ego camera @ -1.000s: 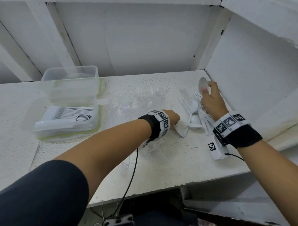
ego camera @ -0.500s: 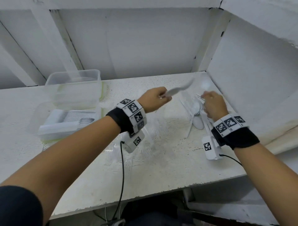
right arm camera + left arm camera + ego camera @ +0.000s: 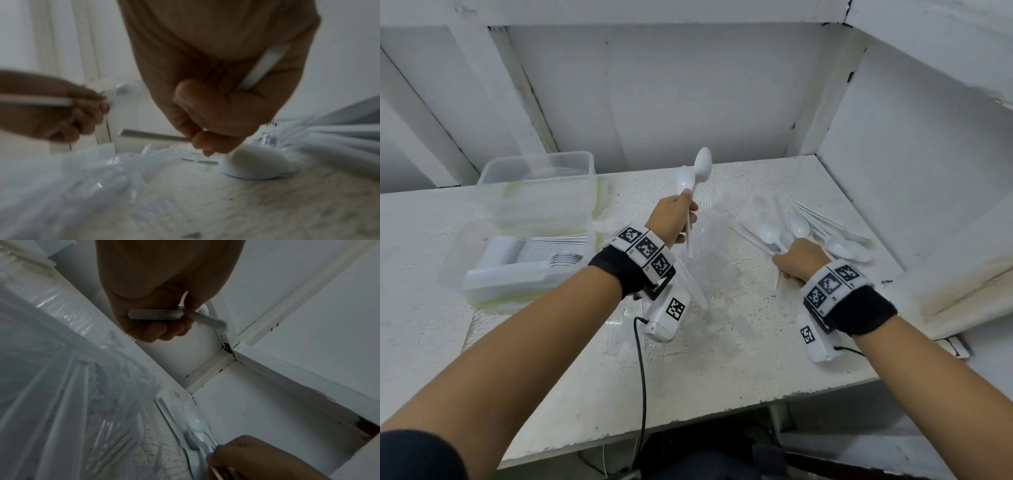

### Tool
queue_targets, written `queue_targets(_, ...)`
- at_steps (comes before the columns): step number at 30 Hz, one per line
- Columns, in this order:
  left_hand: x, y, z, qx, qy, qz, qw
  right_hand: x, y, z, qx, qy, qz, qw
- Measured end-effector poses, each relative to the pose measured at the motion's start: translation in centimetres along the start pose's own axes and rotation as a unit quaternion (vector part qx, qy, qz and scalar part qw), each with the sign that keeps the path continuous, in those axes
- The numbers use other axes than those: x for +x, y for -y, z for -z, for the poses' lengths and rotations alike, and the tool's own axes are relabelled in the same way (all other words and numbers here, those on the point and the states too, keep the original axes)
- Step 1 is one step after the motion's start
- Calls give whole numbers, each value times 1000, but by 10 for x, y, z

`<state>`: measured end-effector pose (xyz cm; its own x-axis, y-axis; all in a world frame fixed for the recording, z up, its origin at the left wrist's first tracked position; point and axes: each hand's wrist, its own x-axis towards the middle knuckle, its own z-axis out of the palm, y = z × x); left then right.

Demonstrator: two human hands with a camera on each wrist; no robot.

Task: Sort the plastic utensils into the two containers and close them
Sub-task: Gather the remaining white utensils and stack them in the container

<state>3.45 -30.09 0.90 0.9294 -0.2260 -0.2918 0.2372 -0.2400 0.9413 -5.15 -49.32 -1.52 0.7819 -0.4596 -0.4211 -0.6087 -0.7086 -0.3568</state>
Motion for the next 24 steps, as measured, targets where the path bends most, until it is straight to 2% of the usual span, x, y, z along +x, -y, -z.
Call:
queue_targets(2, -1, 1, -4, -50, 12, 36, 998, -8, 1, 2, 147, 34, -31, 988)
queue_targets(5, -3, -1, -11, -103, 22, 70, 992, -19, 1, 8, 339, 109, -75, 931)
queue_targets(8, -2, 0, -19, -120, 30, 73, 990, -27, 1, 15, 420, 167, -84, 888)
queue_targets(11, 2, 2, -28, -95, 34, 69, 992, -32, 0, 20, 461, 168, -76, 868)
queue_targets(13, 6, 2, -35, -32, 34, 51, 998, -31, -2, 22, 492, 153, -66, 854)
queue_targets(15, 10, 3, -41, 80, 48, -2, 996, -27, -5, 23, 513, 140, -64, 845)
queue_targets(17, 17, 4, -46, 212, 76, -56, 973, -22, -8, 23, 510, 122, -71, 849)
queue_targets(19, 24, 2, -53, 303, 113, -65, 944, -14, -12, 25, 511, 101, -85, 850)
queue_targets(21, 32, -2, -59, 333, 140, -55, 931, -8, -16, 27, 518, 76, -101, 846)
queue_targets(24, 42, -9, -72, 370, 163, -75, 912, -4, -20, 33, 526, 36, -109, 843)
